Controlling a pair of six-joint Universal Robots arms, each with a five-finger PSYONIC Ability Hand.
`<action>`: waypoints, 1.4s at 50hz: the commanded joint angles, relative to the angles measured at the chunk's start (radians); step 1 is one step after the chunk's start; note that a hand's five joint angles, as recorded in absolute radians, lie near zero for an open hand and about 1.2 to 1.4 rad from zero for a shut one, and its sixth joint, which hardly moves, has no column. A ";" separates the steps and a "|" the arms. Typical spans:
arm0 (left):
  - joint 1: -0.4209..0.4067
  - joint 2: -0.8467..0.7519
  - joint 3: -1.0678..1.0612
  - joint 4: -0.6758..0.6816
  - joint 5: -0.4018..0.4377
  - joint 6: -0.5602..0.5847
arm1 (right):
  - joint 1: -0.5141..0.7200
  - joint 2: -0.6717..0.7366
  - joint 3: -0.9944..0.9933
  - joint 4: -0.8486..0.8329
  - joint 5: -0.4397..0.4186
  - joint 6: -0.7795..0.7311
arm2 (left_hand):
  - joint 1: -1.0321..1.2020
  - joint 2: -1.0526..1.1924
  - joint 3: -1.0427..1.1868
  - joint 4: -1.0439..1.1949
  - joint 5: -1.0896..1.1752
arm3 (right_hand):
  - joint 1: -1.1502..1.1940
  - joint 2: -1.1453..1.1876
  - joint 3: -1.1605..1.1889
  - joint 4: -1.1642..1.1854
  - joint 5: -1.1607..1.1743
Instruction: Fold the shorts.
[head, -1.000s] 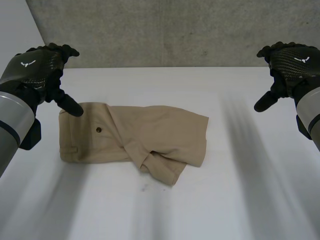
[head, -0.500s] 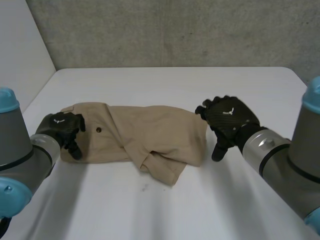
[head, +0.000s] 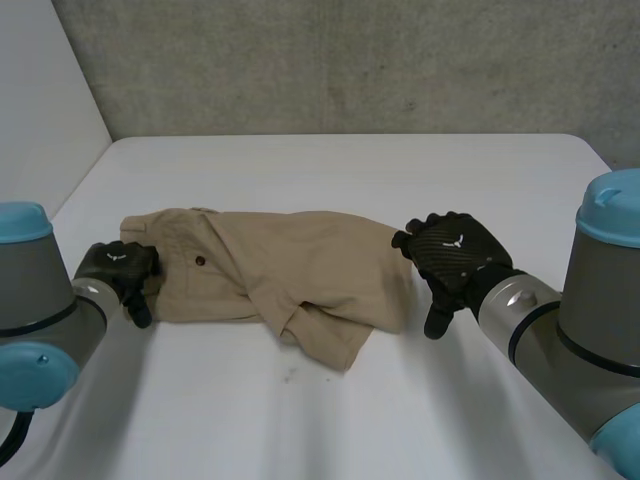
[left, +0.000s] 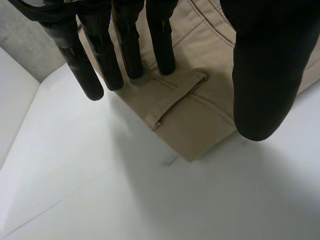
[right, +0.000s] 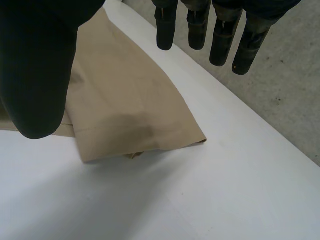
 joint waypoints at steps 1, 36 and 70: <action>0.001 -0.026 0.007 0.023 -0.001 0.037 | 0.001 0.019 0.010 -0.018 0.001 -0.004 | 0.024 0.025 0.026 0.038 0.041 | -0.027 -0.048 -0.039 -0.058 -0.068; 0.061 0.138 0.235 0.503 -0.062 0.017 | 0.004 0.022 0.013 -0.019 0.003 -0.005 | 0.925 0.926 0.927 0.939 0.942 | -0.027 -0.048 -0.039 -0.058 -0.068; -0.694 -0.089 0.177 0.449 0.105 -0.056 | -0.137 -0.044 -0.039 -0.131 0.133 -0.013 | -0.026 -0.024 -0.023 -0.012 -0.009 | -0.027 -0.048 -0.039 -0.058 -0.068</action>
